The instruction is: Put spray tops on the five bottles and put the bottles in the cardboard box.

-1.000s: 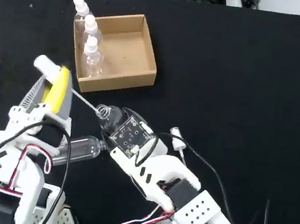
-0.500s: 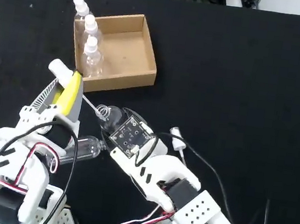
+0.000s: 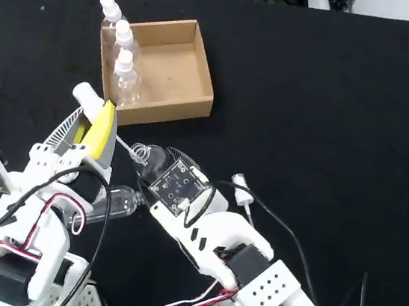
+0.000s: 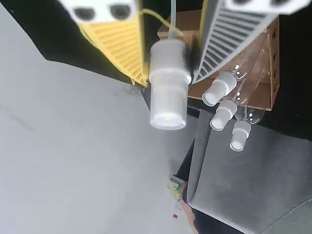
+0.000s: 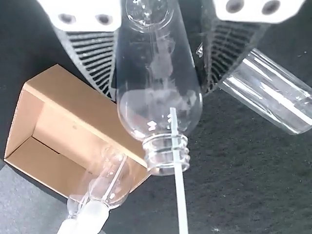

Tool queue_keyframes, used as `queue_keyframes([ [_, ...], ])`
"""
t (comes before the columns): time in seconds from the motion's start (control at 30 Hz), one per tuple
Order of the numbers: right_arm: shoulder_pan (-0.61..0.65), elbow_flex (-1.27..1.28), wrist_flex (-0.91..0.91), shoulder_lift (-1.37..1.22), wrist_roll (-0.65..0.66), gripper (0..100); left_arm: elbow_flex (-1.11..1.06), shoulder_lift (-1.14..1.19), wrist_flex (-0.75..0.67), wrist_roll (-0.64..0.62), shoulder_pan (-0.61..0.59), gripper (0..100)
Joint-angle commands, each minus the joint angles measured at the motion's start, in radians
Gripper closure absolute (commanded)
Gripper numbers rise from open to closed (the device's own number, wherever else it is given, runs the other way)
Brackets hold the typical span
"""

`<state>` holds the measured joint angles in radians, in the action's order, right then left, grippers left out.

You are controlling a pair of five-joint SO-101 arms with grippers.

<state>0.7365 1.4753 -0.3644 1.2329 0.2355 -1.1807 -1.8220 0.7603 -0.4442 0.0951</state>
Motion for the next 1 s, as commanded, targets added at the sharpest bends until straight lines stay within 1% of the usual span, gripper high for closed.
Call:
queue_keyframes([
  [0.0,0.009,-0.012,0.031,0.022,0.002,88.5,0.007,-0.002,-0.003,0.012,0.01,97],
  [0.63,0.009,-0.013,0.031,0.022,0.002,88.5,-0.067,-0.002,-0.003,0.02,0.015,97],
  [0.67,0.009,-0.013,0.031,0.022,0.002,88.5,-0.07,-0.002,-0.002,0.028,0.031,96],
  [0.73,0.009,-0.01,0.025,0.022,0.002,88.5,-0.071,-0.002,0.005,0.086,0.064,94],
  [0.97,0.009,-0.01,0.026,0.022,0.002,88.5,-0.097,-0.002,0.008,0.212,0.079,92],
])
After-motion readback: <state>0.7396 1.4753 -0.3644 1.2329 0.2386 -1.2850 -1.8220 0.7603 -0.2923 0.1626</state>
